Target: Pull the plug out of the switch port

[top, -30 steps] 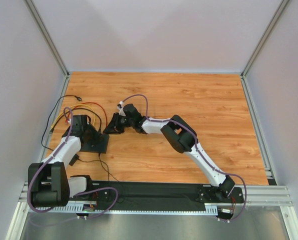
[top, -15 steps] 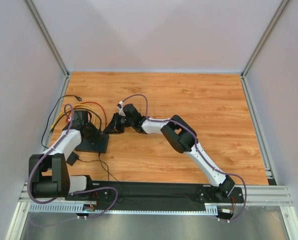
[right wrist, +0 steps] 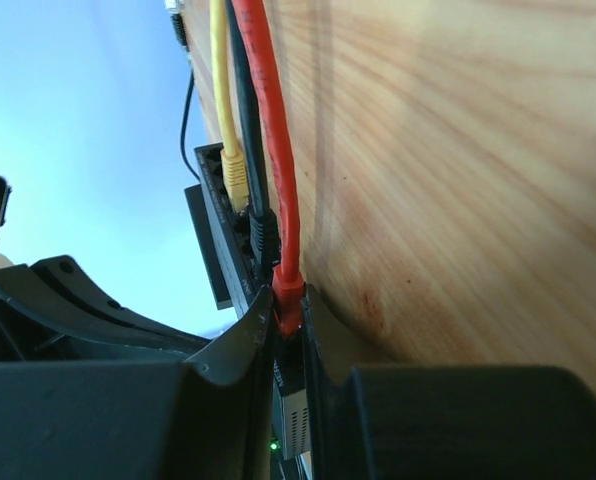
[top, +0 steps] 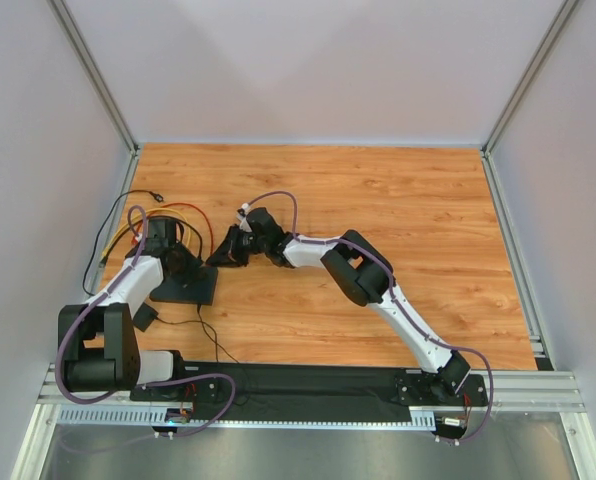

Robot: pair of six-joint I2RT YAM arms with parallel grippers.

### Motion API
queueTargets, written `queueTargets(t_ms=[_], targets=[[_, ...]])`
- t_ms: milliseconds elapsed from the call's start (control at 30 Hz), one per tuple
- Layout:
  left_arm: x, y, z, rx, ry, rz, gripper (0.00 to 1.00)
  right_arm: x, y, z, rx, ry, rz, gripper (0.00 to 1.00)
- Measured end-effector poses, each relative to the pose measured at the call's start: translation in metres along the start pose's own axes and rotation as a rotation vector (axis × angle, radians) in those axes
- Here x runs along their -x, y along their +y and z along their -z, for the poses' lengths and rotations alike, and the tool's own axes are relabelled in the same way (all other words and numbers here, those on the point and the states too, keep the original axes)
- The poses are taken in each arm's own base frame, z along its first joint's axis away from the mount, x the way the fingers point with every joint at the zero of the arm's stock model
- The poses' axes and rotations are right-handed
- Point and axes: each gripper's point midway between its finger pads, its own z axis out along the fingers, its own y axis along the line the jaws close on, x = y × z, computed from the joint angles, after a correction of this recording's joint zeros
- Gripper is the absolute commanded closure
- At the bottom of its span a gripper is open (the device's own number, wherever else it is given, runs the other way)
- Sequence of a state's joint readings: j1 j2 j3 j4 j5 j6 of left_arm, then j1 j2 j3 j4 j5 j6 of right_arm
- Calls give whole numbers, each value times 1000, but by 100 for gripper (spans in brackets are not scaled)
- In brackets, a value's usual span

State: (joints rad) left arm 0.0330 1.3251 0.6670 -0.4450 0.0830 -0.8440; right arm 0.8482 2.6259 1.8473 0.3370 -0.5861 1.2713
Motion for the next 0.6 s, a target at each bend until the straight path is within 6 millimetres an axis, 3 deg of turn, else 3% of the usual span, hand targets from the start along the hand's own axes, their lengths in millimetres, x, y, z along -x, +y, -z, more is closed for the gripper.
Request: queueTargets(t_ms=[600], targets=[[11, 7, -2, 45, -54, -1, 100, 8, 2, -8, -77, -46, 108, 100]])
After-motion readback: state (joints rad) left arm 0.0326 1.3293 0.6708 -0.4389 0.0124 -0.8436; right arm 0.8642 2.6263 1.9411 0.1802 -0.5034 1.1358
